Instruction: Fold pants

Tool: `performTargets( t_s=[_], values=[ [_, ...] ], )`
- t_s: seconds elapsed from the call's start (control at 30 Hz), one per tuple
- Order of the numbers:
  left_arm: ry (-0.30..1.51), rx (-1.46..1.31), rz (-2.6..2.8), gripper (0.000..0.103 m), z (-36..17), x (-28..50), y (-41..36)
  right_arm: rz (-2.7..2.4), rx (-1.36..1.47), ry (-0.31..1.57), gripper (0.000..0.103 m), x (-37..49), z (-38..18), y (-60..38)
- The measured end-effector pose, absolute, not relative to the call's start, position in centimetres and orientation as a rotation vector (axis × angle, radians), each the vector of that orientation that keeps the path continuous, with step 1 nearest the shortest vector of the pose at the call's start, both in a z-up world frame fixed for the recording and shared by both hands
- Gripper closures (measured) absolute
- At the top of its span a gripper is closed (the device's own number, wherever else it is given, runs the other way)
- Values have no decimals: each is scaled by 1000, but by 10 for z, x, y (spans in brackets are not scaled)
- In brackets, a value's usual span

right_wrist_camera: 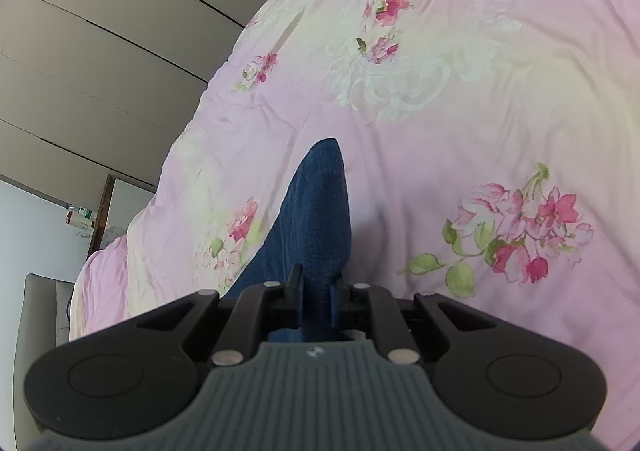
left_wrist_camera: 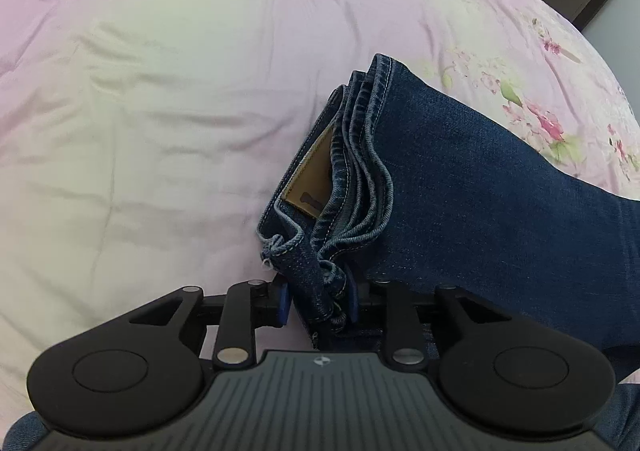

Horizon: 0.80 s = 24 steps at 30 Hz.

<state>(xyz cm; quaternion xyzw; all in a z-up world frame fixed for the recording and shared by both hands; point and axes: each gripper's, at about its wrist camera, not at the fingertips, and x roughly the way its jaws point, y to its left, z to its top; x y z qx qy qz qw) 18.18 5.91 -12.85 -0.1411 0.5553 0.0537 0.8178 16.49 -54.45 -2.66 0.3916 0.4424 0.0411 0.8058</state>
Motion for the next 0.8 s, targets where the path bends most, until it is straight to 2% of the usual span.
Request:
performTargets(
  t_s=[0.07,0.27,0.47,0.63,0.8],
  values=[
    [1188,-238,100,59,-111,177,56,113,825,939,96,166,-21,-540],
    [1108,80,-50,61,-57,161,19,212,811,933,96,167,16,-512],
    [1015,151,-216,61,-29,173,-18,319,802,930,94,175,55,-464],
    [1059,281,-244,71,-54,191,-25,415,789,957,93,185,77,-408],
    [1133,251,-161,85,-92,206,17,490,803,1001,92,197,78,-346]
  ],
)
